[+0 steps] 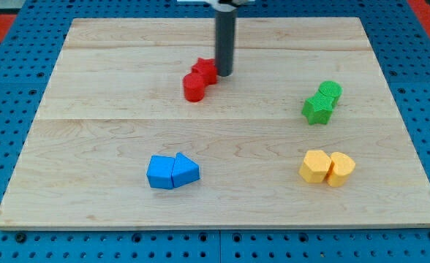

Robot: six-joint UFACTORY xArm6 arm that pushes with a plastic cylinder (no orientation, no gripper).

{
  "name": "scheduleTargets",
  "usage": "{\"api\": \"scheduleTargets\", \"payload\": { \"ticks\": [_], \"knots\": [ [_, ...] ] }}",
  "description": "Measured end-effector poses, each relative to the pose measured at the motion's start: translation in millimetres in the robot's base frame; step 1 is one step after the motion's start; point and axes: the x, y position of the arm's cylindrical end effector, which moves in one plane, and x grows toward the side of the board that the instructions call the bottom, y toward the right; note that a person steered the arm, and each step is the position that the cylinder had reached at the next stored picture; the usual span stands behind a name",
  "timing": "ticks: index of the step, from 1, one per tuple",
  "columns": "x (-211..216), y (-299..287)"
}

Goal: Move arm away from the red blocks

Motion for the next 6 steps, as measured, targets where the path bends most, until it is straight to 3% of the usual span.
{"api": "scheduleTargets", "payload": {
  "ticks": [6],
  "knots": [
    [-16.0,21.0]
  ]
}}
